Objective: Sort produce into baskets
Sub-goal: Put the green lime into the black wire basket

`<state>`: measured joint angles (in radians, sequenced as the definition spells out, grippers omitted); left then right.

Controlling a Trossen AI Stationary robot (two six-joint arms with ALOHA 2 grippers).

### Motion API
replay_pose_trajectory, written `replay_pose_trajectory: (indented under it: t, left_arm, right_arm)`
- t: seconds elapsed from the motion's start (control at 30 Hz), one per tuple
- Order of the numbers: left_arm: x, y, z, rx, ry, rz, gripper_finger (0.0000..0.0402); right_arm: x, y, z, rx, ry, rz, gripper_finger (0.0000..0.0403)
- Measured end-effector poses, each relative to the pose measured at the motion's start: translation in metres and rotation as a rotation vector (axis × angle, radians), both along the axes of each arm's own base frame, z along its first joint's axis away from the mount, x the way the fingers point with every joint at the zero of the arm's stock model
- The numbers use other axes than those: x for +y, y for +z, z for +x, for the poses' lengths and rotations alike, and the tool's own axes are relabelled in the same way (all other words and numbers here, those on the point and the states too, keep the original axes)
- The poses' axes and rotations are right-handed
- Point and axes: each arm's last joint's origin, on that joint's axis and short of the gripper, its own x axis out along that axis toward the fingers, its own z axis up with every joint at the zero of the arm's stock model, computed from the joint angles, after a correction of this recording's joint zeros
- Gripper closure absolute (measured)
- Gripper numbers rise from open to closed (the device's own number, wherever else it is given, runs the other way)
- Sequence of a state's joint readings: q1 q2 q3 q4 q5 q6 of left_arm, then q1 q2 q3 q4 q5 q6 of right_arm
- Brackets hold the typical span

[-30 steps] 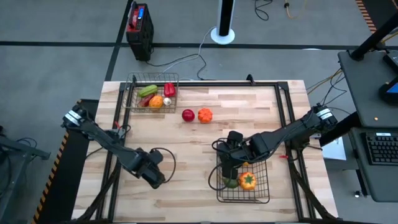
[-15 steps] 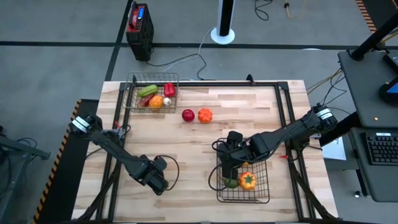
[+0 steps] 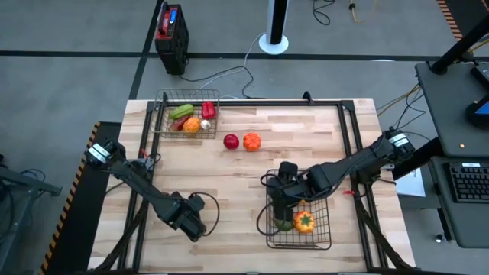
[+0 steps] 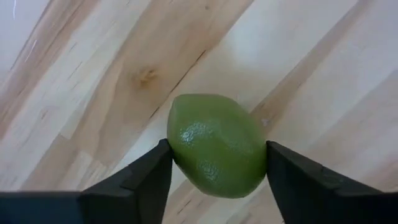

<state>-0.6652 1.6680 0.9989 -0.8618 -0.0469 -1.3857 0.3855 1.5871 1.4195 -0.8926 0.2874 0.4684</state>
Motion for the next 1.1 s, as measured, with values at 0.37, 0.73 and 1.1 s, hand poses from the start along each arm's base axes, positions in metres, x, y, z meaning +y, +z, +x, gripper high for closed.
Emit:
replay_pose_trajectory:
  t: [0.37, 0.73, 1.1]
  left_arm:
    - [-0.006, 0.005, 0.003, -0.098, -0.156, 0.062, 0.0201]
    - [0.007, 0.043, 0.007, -0.321, -0.298, 0.268, 0.0201]
    - [0.015, 0.129, 0.005, -0.792, -0.554, 0.493, 0.0200]
  right_arm:
    - [0.017, 0.001, -0.005, -0.055, 0.029, -0.086, 0.0003]
    - [0.036, -0.004, 0.002, -0.250, 0.116, -0.126, 0.0003]
    - [0.043, -0.009, 0.019, -0.561, 0.242, -0.249, 0.0003]
